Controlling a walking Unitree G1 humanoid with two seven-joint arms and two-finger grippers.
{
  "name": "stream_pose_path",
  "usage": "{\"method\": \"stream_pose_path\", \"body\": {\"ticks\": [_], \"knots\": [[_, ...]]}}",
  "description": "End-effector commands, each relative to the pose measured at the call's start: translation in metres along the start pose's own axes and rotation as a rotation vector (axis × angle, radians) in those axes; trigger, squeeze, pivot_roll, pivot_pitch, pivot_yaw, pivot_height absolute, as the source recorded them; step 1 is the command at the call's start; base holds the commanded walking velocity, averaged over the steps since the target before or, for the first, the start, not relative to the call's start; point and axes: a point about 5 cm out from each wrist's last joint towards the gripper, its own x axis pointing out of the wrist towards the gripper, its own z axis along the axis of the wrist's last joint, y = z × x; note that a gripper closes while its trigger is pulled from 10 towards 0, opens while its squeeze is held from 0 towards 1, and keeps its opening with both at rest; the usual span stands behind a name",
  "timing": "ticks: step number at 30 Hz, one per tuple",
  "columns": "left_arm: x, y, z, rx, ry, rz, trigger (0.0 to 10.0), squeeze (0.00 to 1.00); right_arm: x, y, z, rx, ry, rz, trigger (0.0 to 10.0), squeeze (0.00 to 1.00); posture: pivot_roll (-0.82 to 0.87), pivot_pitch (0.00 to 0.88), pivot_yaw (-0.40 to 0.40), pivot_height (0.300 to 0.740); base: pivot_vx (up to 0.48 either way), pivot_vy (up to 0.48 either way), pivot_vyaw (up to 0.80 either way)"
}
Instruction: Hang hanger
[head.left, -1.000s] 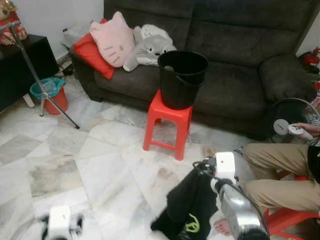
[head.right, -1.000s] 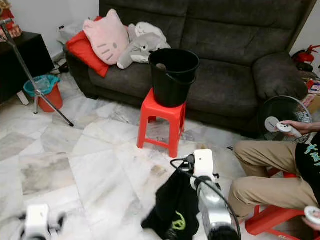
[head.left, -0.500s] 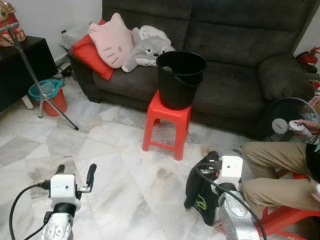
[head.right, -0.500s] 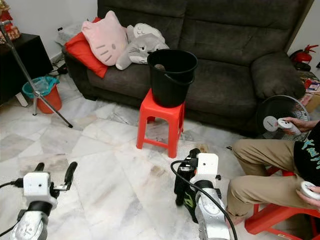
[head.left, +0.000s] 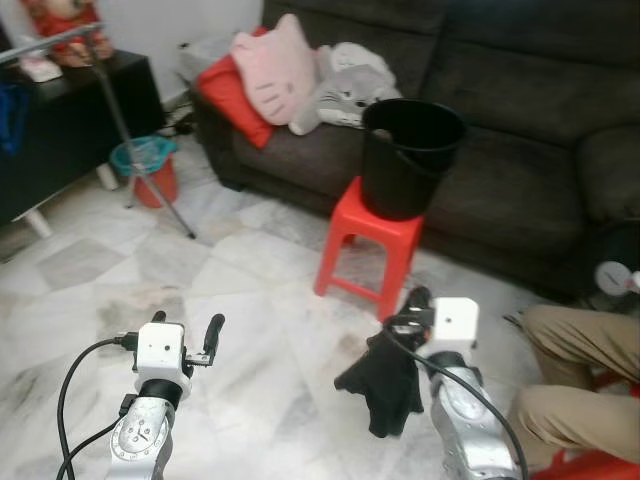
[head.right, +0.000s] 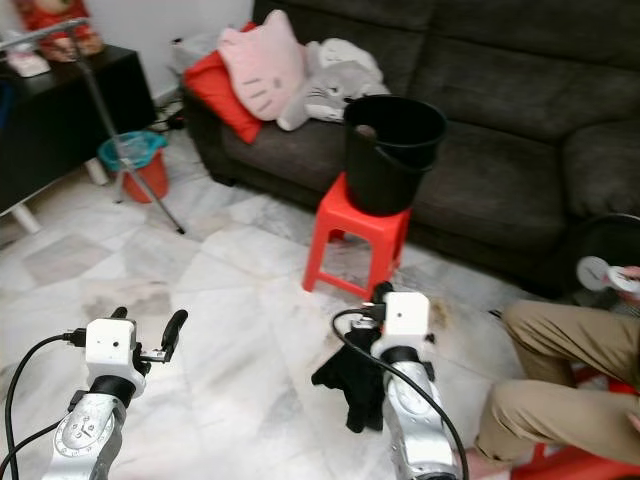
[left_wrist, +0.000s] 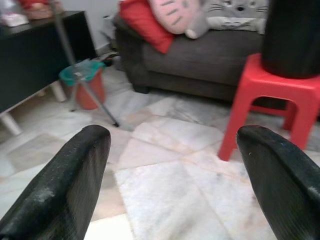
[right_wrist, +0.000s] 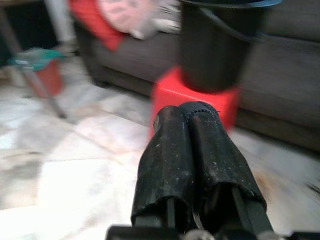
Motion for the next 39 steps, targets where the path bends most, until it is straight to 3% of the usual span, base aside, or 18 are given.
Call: {"method": "stream_pose_path", "body": {"ticks": [1,13,28,39], "knots": [[0.0055,0.0012,0.0086,0.013,-0.021,0.017,10.0,0.0,0.0053,0.0006,0.0093,-0.012,-0.034,0.007,10.0,0.0,0.09,0.0,-0.024,0.74,0.0,0.0,0.8],[0.0086,0.0012,0.0123,0.028,-0.004,0.0,10.0,0.0,0.0015,-0.0042,0.0074,-0.024,-0.036,-0.027,10.0,0.0,0.08,0.0,0.007,0.74,0.0,0.0,0.8],[0.008,-0.0016,0.0125,0.017,0.009,0.03,10.0,0.0,0.0069,0.0004,0.0126,-0.044,-0.044,0.007,10.0,0.0,0.08,0.0,-0.027,0.74,0.0,0.0,0.8],[0.0084,-0.0034,0.0118,0.004,0.01,0.055,10.0,0.0,0.0102,-0.002,0.0158,-0.057,-0.046,0.018,10.0,0.0,0.08,0.0,-0.044,0.74,0.272,0.0,0.8]]}}
